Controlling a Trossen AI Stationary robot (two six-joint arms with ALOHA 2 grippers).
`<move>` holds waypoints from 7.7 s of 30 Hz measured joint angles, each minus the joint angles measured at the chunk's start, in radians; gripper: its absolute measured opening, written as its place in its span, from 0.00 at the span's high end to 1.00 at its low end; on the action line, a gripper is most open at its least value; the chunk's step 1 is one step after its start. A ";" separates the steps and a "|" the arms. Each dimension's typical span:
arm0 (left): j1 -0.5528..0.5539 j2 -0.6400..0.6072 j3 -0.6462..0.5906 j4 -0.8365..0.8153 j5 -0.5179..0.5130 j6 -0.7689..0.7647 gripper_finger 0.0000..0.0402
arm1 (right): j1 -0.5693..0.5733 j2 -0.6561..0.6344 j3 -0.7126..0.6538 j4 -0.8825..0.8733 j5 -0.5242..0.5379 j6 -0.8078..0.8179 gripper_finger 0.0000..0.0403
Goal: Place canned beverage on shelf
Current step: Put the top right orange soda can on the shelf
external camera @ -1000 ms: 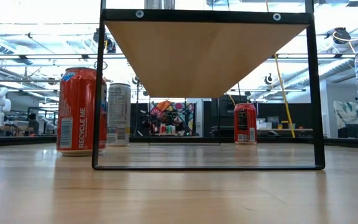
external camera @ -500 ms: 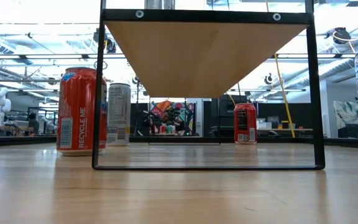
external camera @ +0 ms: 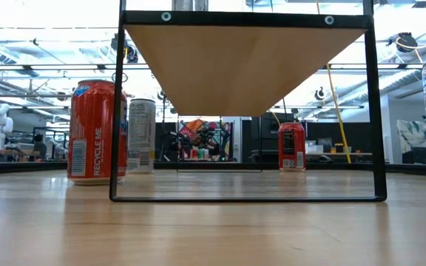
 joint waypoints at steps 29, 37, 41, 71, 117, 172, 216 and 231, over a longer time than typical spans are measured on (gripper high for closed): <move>0.006 0.000 0.000 -0.040 -0.028 0.034 0.27 | 0.000 0.067 0.000 0.147 -0.098 0.044 0.32; 0.004 0.000 0.002 -0.058 -0.060 0.113 0.16 | 0.000 0.065 -0.001 0.141 -0.102 0.059 0.32; -0.006 0.000 0.002 -0.060 -0.122 0.168 0.09 | -0.001 0.054 -0.002 0.135 -0.099 0.058 0.32; 0.000 -0.224 0.001 -0.506 -0.343 0.296 0.01 | -0.149 -0.085 0.000 -0.205 -0.097 0.045 0.32; 0.022 -0.533 0.000 -1.272 -0.412 0.313 0.01 | -0.385 0.502 0.266 -0.470 -0.523 -0.275 0.32; 0.118 -0.534 0.000 -1.267 -0.399 0.289 0.01 | -0.339 0.696 0.265 -0.512 -0.487 -0.584 0.32; 0.118 -0.534 0.000 -1.273 -0.394 0.294 0.01 | -0.327 0.701 0.265 -0.591 -0.493 -0.626 0.19; 0.117 -0.534 0.000 -1.293 -0.377 0.294 0.01 | -0.329 0.681 0.265 -0.568 -0.497 -0.581 0.16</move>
